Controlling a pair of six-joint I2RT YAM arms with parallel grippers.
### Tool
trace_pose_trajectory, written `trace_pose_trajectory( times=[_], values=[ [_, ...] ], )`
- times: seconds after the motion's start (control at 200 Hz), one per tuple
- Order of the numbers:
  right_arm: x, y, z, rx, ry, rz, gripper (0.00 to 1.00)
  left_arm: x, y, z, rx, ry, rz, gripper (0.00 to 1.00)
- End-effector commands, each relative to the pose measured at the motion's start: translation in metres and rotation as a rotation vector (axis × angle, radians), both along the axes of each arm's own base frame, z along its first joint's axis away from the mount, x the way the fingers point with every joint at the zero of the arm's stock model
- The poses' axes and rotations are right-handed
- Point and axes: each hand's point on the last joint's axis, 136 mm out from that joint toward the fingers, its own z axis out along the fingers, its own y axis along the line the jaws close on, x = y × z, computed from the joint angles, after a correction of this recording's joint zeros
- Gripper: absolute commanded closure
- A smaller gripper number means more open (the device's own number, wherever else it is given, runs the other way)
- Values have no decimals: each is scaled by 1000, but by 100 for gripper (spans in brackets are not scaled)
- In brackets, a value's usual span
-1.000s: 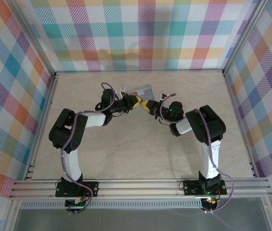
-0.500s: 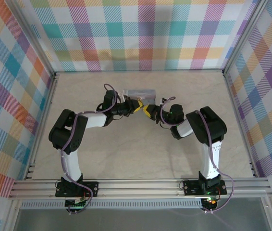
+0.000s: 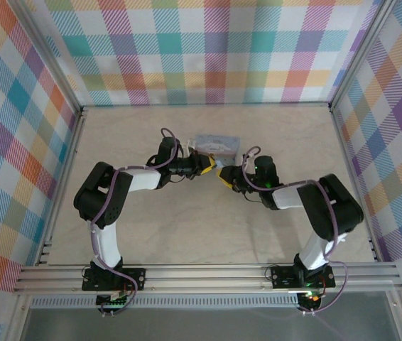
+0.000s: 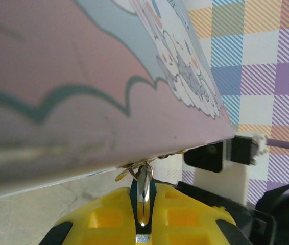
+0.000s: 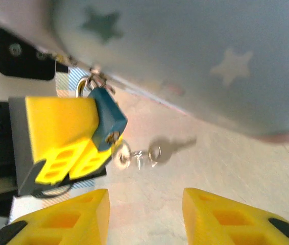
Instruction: Unlock the padlock with the key
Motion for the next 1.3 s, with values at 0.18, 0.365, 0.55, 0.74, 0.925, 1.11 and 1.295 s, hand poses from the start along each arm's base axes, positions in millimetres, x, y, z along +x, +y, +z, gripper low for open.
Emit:
trace_pose_trajectory(
  times=[0.18, 0.365, 0.55, 0.74, 0.925, 1.11, 1.295],
  values=[
    [-25, -12, -4, -385, -110, 121, 58, -6, -7, 14, -38, -35, -50, 100],
    [-18, -4, 15, -563, -241, 146, 59, -6, -8, 17, -42, -35, -53, 100],
    [-6, -2, 24, -691, -311, 150, 57, -7, -8, 18, -45, -33, -56, 100],
    [5, 2, 26, -788, -367, 179, 55, -7, -9, 20, -51, -33, -62, 100],
    [9, 9, 20, -854, -390, 228, 57, -6, -10, 22, -52, -35, -61, 100],
    [9, 15, 15, -896, -409, 261, 58, -5, -10, 23, -55, -33, -61, 100],
    [15, 17, 13, -936, -422, 269, 59, -5, -10, 23, -54, -30, -64, 100]
  ],
)
